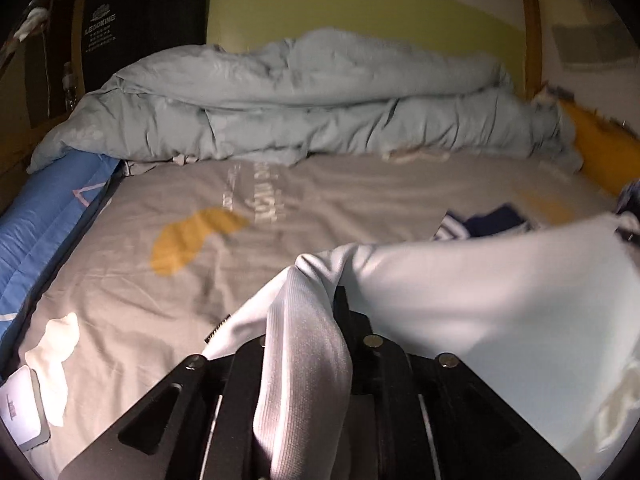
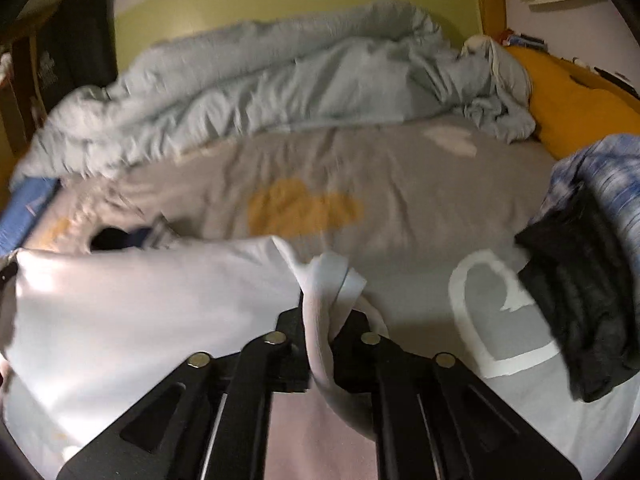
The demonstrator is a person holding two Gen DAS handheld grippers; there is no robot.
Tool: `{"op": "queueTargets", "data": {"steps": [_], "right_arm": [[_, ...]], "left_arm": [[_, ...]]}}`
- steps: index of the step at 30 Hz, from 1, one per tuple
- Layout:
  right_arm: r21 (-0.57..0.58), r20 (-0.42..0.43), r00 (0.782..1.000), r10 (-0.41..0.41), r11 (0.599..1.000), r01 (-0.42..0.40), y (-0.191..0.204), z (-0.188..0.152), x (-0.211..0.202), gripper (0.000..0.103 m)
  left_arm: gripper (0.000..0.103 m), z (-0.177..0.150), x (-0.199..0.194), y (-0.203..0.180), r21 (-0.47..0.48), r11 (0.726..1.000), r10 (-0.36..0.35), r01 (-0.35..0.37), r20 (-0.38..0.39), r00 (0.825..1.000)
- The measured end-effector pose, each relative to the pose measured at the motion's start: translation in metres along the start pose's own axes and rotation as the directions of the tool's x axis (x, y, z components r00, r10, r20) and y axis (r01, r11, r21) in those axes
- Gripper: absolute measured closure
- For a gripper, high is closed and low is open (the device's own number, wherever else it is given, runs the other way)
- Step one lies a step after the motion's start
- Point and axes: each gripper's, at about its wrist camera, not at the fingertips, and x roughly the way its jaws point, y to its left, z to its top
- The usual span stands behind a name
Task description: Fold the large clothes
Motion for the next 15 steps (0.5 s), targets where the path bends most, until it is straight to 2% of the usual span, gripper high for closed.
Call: {"op": "queueTargets", "data": {"steps": [1,2,3,4,5,6,10,11,15], "right_arm": [[-0.003,-0.003,1.000,-0.020,1.000,0.020,-0.002,-0.004,0.004,0.084],[-0.001,0.004,0.999,-0.045,0.999,0.045,-0.005,-0.006,0.004,0.070],[0.008,0.018,0.997,-0.072,0.997,0.072,-0.011,-0.008,0.000,0.062],[0.023,0.036,0.995,-0.089,0.996,0.089,-0.018,-0.009,-0.006,0.050],[0.039,0.049,0.994,-0.094,0.995,0.092,-0.025,-0.010,-0.012,0.042],[0.063,0.063,0.994,-0.089,0.994,0.085,-0.033,-0.013,-0.022,0.040],[0.144,0.123,0.992,-0.033,0.989,0.015,-0.056,-0.035,-0.073,0.023],[0.161,0.130,0.991,-0.012,0.987,-0.009,-0.059,-0.042,-0.084,0.021],[0.259,0.125,0.982,0.138,0.951,-0.167,-0.070,-0.075,-0.111,0.008]], "left_arm": [[0.081,-0.004,0.001,0.000,-0.002,1.000,0.015,-0.015,0.008,1.000],[0.070,-0.006,-0.002,0.003,-0.019,0.999,0.026,-0.026,0.015,1.000],[0.048,-0.006,-0.005,0.006,-0.036,0.999,0.042,-0.041,0.021,0.999],[0.038,-0.006,-0.013,0.011,-0.065,0.995,0.075,-0.073,0.039,0.996],[0.024,-0.007,-0.023,0.016,-0.087,0.993,0.092,-0.086,0.066,0.994],[0.020,-0.008,-0.031,0.019,-0.099,0.992,0.091,-0.082,0.088,0.992],[0.018,-0.020,-0.077,0.024,-0.142,0.990,0.021,0.003,0.167,0.986],[0.018,-0.025,-0.090,0.021,-0.151,0.987,-0.018,0.048,0.193,0.981],[0.015,-0.041,-0.120,-0.006,-0.111,0.990,-0.055,0.085,0.245,0.968]]}}
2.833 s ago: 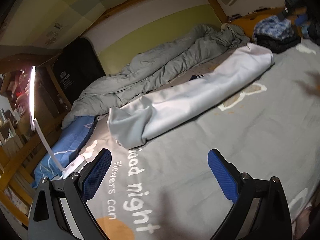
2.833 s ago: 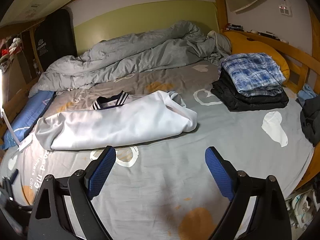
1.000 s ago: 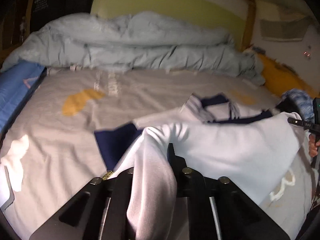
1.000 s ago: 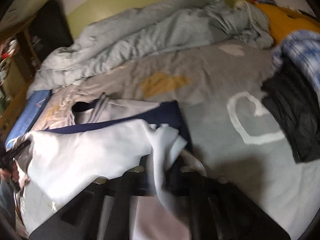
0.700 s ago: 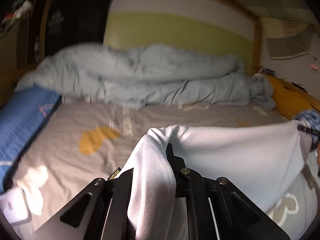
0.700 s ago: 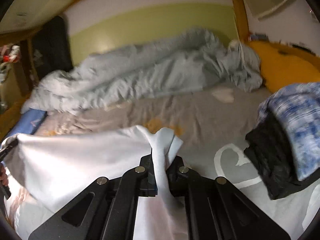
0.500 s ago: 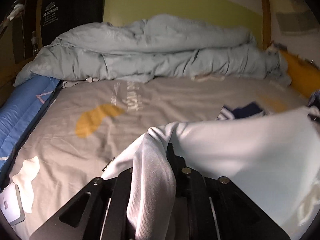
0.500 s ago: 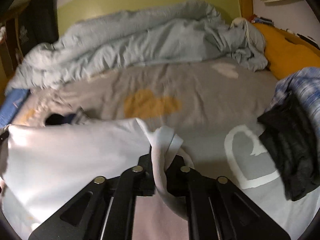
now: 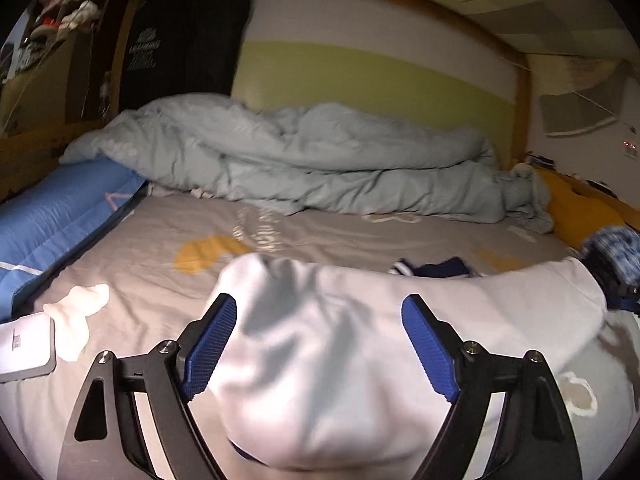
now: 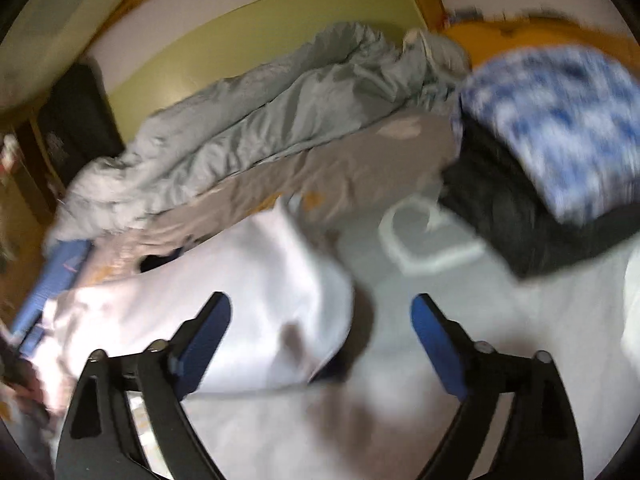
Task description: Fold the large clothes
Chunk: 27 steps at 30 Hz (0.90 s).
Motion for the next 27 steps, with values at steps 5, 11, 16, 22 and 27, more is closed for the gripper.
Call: {"op": "queueTargets", "data": {"steps": [5,11,16,22,27], "right_arm": [[0.266,-0.129,0.970,0.204,0.950,-0.164,-0.014,-0.029,0.032,0.006],[0.329,-0.061,0.993,0.099,0.941,-0.074,-0.005,-0.042,0.058,0.016],[0.365,0.034,0.999,0.040,0.930,-0.049,-0.006,-0.044,0.063,0.075],[0.133,0.159,0.979,-0.128,0.985,0.108,0.058,-0.022,0.027,0.088],[-0.193,0.229,0.968,-0.102,0.970,0.148,0.162,-0.017,0.010,0.089]], "left_arm": [[0.011,-0.015,-0.004,-0.026,0.024,0.999,-0.039,0.040,-0.032,0.999],[0.000,-0.027,0.015,-0.012,-0.046,0.999,-0.021,0.017,-0.072,0.997],[0.000,-0.029,0.015,0.005,-0.124,0.991,-0.049,0.040,-0.066,0.997],[0.000,-0.029,0.003,0.000,-0.097,0.995,-0.035,0.034,-0.009,0.999],[0.000,-0.028,-0.009,-0.018,-0.015,0.999,-0.043,0.043,0.039,0.998]]}}
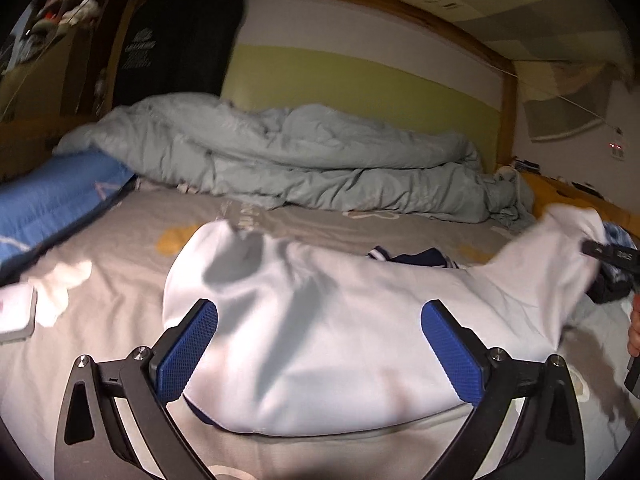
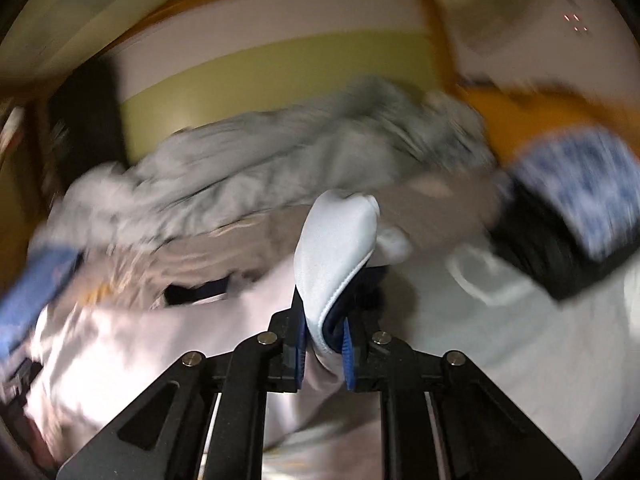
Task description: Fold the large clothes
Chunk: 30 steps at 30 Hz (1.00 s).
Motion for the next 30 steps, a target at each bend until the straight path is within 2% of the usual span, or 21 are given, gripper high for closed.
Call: {"op": "queueTargets", "data": {"steps": [2,4,6,7,9,10,12,13,15,17,24,27,29,30], "right_arm": [[-0.113,-0.025,0.999,0.047,0.992,-0.050,0.043,-0.005,0.003,0.089],[-0.195,-0.090,0.991,0.102,0.974,-0.118,0.081,-0.020,0.013,0.089],[-0.228,-0.187,0.971,0.148,0.955,-0.189,0.110,-0.040,0.032,0.089],[-0.206,-0.247,0.952,0.183,0.949,-0.236,0.118,-0.050,0.042,0.089],[-0.151,-0.342,0.908,0.244,0.939,-0.309,0.121,-0.064,0.058,0.086],[-0.144,-0.353,0.899,0.259,0.935,-0.325,0.120,-0.069,0.059,0.083],[-0.172,-0.335,0.902,0.272,0.924,-0.343,0.119,-0.073,0.051,0.075],[-0.172,-0.338,0.896,0.288,0.917,-0.359,0.116,-0.073,0.049,0.068],[-0.161,-0.342,0.890,0.303,0.914,-0.373,0.113,-0.070,0.043,0.065],[-0.180,-0.334,0.895,0.297,0.911,-0.370,0.113,-0.068,0.035,0.061],[-0.216,-0.297,0.920,0.258,0.920,-0.328,0.116,-0.067,0.011,0.058],[-0.202,-0.250,0.938,0.239,0.935,-0.292,0.107,-0.061,0.000,0.045],[-0.201,-0.204,0.954,0.219,0.945,-0.260,0.100,-0.050,-0.003,0.029],[-0.197,-0.164,0.967,0.194,0.954,-0.225,0.095,-0.041,-0.003,0.025]], "left_arm": [[0.000,0.000,-0.003,-0.004,0.021,1.000,-0.003,0.003,0.015,1.000],[0.000,0.000,-0.005,-0.007,0.039,0.999,0.000,-0.001,0.022,1.000],[0.000,0.000,-0.006,-0.008,0.047,0.999,-0.004,0.003,0.022,1.000],[0.000,-0.001,-0.006,-0.008,0.047,0.999,-0.008,0.006,0.022,1.000],[0.000,0.000,-0.007,-0.007,0.042,0.999,-0.013,0.012,0.022,1.000],[0.000,0.000,-0.006,-0.006,0.036,0.999,-0.015,0.014,0.021,1.000],[0.000,0.001,-0.006,-0.005,0.029,0.999,-0.020,0.020,0.016,1.000],[0.000,0.001,-0.005,-0.004,0.026,0.999,-0.021,0.021,0.013,1.000],[0.000,0.001,-0.006,-0.004,0.028,0.999,-0.021,0.021,0.015,1.000],[0.000,0.001,-0.005,-0.004,0.033,0.999,-0.018,0.017,0.019,1.000],[0.000,0.000,-0.008,-0.004,0.036,0.999,0.011,-0.012,0.038,0.999],[0.000,0.000,-0.008,-0.003,0.026,0.999,0.026,-0.027,0.032,0.999],[0.000,0.000,-0.003,0.002,0.005,0.998,0.060,-0.060,0.009,0.998],[0.000,0.000,0.000,0.005,-0.010,0.997,0.078,-0.078,-0.008,0.997]]}}
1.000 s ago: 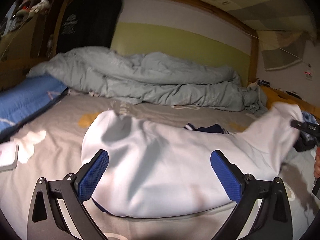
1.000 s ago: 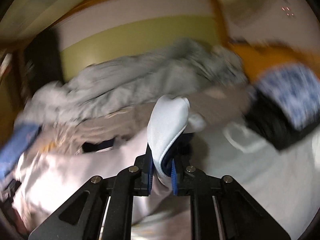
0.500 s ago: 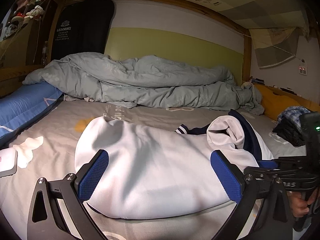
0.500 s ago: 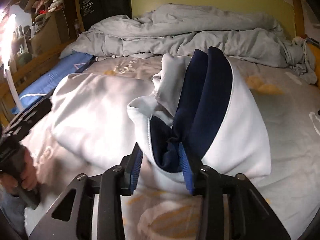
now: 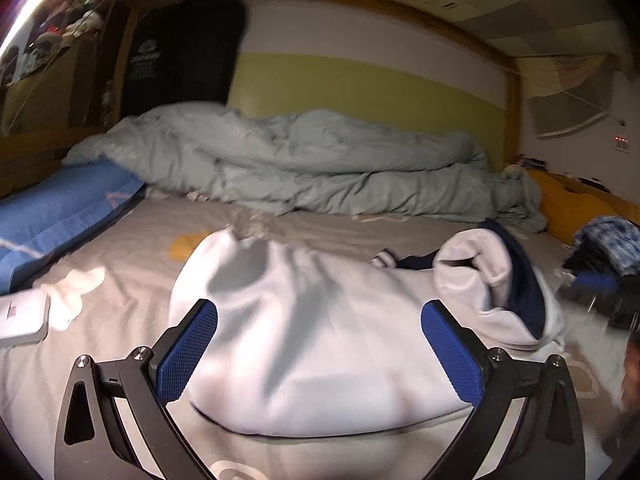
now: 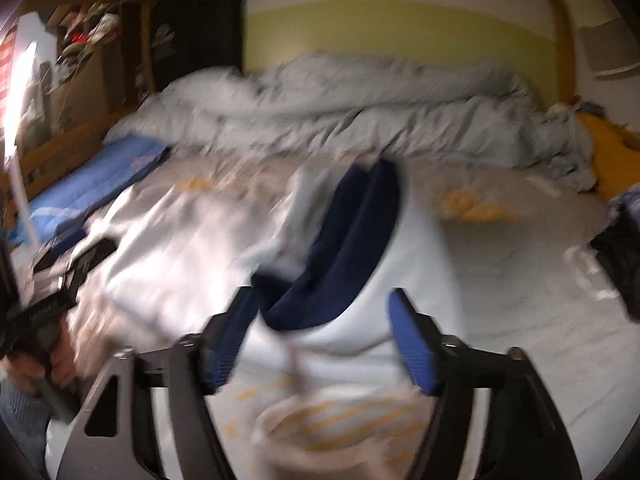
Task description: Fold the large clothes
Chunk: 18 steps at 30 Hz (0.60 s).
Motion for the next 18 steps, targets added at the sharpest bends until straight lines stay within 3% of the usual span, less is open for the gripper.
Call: {"op": "queueTargets", "data": {"steps": [2,4,6,7,9,13,18], "right_arm": [[0.040,0.049,0.994,-0.096,0.995,0.094,-0.016,0.017,0.002,0.022],[0.078,0.036,0.989,-0.140,0.988,0.137,-0.032,0.034,0.018,0.023],[0.079,-0.046,0.994,-0.103,0.991,0.106,-0.040,0.042,0.049,0.038],[0.070,-0.098,0.993,-0.063,0.995,0.070,-0.039,0.042,0.064,0.051],[0.034,-0.169,0.986,-0.006,0.999,0.012,-0.027,0.035,0.089,0.060],[0.028,-0.203,0.978,0.046,0.999,-0.041,-0.013,0.026,0.106,0.060],[-0.035,-0.224,0.974,0.030,0.999,-0.039,-0.007,0.022,0.109,0.060]], "left_arm": [[0.000,0.000,0.009,0.011,-0.054,0.998,0.030,-0.033,-0.049,0.998],[0.000,-0.002,0.019,0.024,-0.114,0.992,0.040,-0.051,-0.104,0.994],[0.000,-0.007,0.036,0.038,-0.188,0.981,0.002,-0.043,-0.210,0.978],[0.000,-0.011,0.046,0.046,-0.234,0.972,-0.030,-0.034,-0.264,0.964],[0.000,-0.016,0.052,0.055,-0.275,0.959,-0.025,-0.062,-0.302,0.953],[0.000,-0.024,0.066,0.069,-0.351,0.934,-0.078,-0.058,-0.360,0.930],[0.000,-0.024,0.072,0.071,-0.371,0.928,-0.106,-0.042,-0.368,0.924]]}}
